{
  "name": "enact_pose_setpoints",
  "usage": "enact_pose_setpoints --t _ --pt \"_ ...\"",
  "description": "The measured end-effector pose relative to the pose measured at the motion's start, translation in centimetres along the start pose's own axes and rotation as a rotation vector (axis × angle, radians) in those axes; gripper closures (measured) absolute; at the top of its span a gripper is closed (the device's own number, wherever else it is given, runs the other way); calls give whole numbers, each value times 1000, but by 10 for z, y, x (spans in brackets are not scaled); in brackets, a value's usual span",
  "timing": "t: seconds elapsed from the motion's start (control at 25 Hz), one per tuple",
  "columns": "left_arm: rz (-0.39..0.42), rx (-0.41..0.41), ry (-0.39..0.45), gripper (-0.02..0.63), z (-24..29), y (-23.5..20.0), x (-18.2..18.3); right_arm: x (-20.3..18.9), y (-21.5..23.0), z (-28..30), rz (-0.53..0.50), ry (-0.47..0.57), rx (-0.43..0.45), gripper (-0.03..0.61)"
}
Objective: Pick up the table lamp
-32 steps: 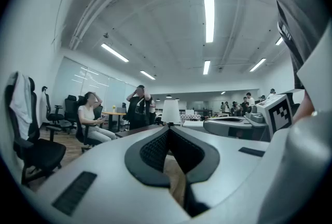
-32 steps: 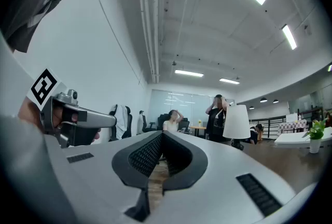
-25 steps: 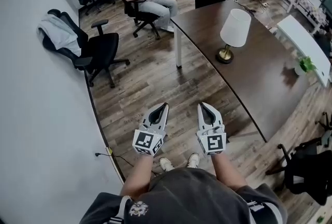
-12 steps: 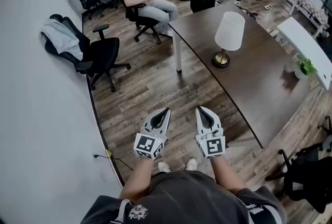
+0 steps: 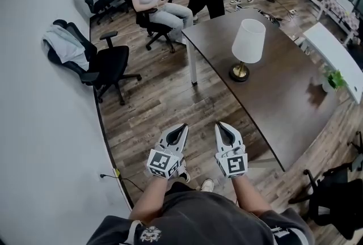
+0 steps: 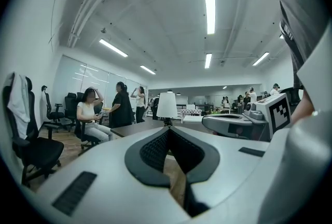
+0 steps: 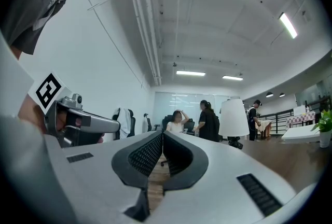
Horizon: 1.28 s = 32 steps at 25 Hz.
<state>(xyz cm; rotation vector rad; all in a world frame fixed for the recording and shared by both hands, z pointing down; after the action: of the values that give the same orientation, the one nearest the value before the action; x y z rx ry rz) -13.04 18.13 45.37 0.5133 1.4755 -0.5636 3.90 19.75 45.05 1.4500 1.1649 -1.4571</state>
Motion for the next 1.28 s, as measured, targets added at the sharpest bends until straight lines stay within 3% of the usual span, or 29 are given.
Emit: enact_pose_setpoints --t 0.8,1.28 --pt "15 -134 -3 604 59 -163 -1 -13 -23 164 -5 -44 -108 551" --pt "-4 -170 6 604 96 -207 -6 -27 0 199 -3 -69 -183 551"
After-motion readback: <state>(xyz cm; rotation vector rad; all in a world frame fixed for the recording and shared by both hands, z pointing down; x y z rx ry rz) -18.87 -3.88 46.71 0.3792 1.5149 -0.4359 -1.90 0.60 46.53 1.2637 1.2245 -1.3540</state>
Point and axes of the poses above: the fingertips, and each gripper's own axes: z forward along the fingers, y to its right, x out of its top, the point moved 5 cm from there along -z, backward along the fingers, and after that the axes turned 7 degrees about -x, right-handed, at the moved point
